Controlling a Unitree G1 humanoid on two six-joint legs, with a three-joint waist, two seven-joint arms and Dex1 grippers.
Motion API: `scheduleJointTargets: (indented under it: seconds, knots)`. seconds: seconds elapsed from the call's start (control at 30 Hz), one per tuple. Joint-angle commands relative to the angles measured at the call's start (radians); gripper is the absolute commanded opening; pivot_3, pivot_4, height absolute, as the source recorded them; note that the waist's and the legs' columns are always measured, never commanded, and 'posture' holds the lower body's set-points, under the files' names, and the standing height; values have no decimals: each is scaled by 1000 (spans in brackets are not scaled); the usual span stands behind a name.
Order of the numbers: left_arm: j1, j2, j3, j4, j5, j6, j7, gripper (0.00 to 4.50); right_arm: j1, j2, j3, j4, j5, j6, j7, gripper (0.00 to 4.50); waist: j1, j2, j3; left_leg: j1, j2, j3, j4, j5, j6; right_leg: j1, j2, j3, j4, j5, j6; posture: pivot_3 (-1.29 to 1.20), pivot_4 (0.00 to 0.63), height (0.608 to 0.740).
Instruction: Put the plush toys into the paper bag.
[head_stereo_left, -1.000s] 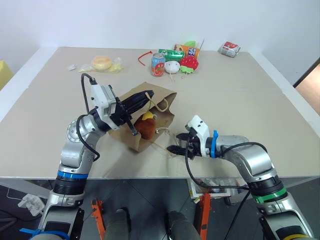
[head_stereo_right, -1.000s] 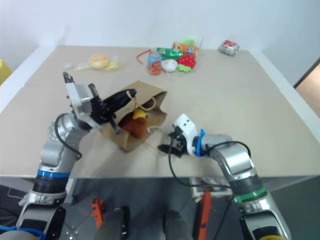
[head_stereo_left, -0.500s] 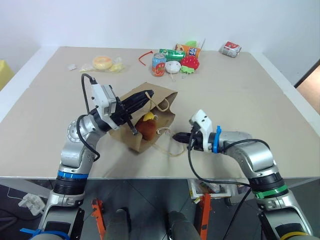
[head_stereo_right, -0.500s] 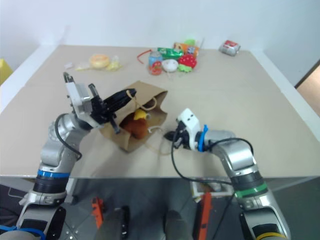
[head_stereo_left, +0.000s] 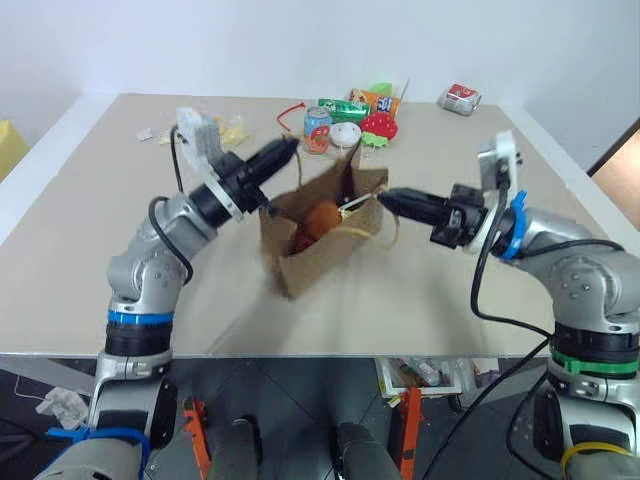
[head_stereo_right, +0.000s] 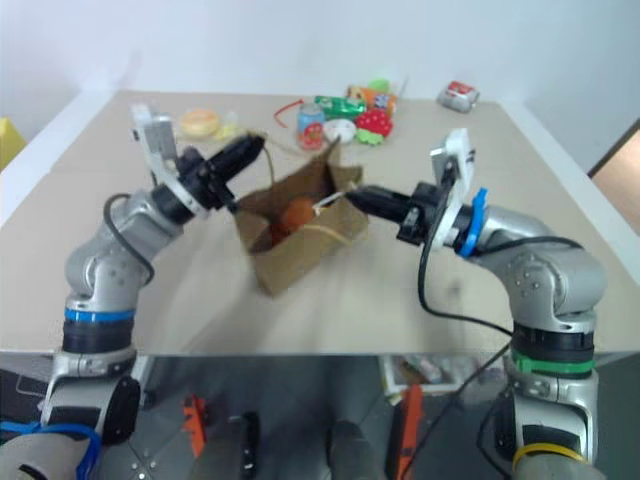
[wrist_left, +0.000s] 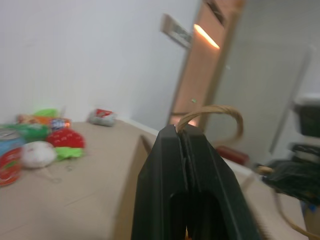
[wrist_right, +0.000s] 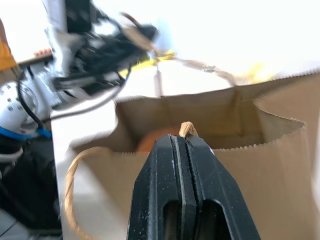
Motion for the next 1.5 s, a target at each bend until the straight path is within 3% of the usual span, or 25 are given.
scheduleJointTargets:
  seconds: [0.03,0.27,0.5,0.57,0.6,0.7,0.73,0.77,0.8,0.87,0.9,0.97,1.07,1.23,1.5]
  knots:
    - [-64,-2,69,84,-48,125,129,0,-45,18,-53,-12,65,2,-51,46,0,0,0,0,0,0,0,0,0,0,0,0,0,0,0,0,150,740]
    - [-29,34,23,80,-17,243,109,0,-22,8,15,11,16,-9,-101,46,1,0,0,-1,0,0,-1,0,0,-1,0,0,0,-1,0,0,150,740]
    - [0,30,-18,16,3,235,53,0,-70,27,84,136,-105,2,-226,46,1,0,0,-1,0,0,-2,0,-1,-2,0,0,0,-1,-1,0,150,740]
    - [4,19,-15,3,3,232,48,637,-79,29,83,156,-113,3,-233,0,1,0,0,-1,0,0,-2,0,-1,-2,0,0,0,-1,-1,0,150,740]
    - [6,15,-13,-2,7,227,46,1168,-79,29,80,157,-111,3,-230,0,1,0,0,-1,0,0,-2,0,-1,-2,0,0,0,-1,-1,0,150,740]
    - [8,-3,6,-7,12,202,55,2049,-80,26,73,160,-112,6,-230,0,1,0,0,-1,0,0,-2,0,-1,-2,0,0,0,-1,-1,0,150,740]
    - [7,-8,13,-4,14,193,58,2599,-82,26,72,162,-113,6,-230,701,1,0,0,-1,0,0,-2,0,-1,-2,0,0,0,-1,-1,0,150,740]
    - [0,-14,30,2,-1,192,57,2878,-83,24,69,163,-112,2,-226,939,1,0,0,-2,0,0,-2,0,-1,-2,0,0,0,-1,-1,0,150,740]
    - [-5,-17,42,6,-11,192,55,3480,-84,23,67,163,-111,0,-224,1576,1,0,0,-2,0,0,-2,0,-1,-2,0,0,0,-1,-1,0,150,740]
    - [-14,-20,64,7,-25,184,51,3995,-92,22,56,164,-102,3,-223,2091,0,0,0,-2,0,0,-2,0,-1,-2,0,0,0,-1,-1,0,150,740]
    - [-16,-23,80,-3,-46,176,32,4471,-97,21,42,159,-82,8,-212,2597,0,0,0,-2,0,0,-2,0,-1,-2,0,0,0,-1,-1,0,150,740]
    - [-17,-22,114,-14,-107,190,-3,4500,-106,20,8,152,-42,15,-194,3505,0,0,0,-2,0,0,-2,0,-1,-2,0,0,0,-1,-1,0,150,740]
    - [10,15,123,-30,-173,234,-85,4500,-115,23,-54,138,43,34,-168,3505,1,0,0,-2,0,0,-2,0,-1,-2,0,0,0,-1,-1,0,150,740]
    - [89,98,65,-74,-167,258,-231,4500,-95,29,-130,111,151,52,-170,3505,0,0,0,-2,0,0,-2,0,-1,-2,0,0,0,-1,-1,0,150,740]
    - [182,185,-82,-87,30,107,-382,4500,-146,56,-279,123,308,31,-271,3505,0,1,1,-2,0,0,-2,0,-1,-2,0,0,0,-3,-5,0,150,740]
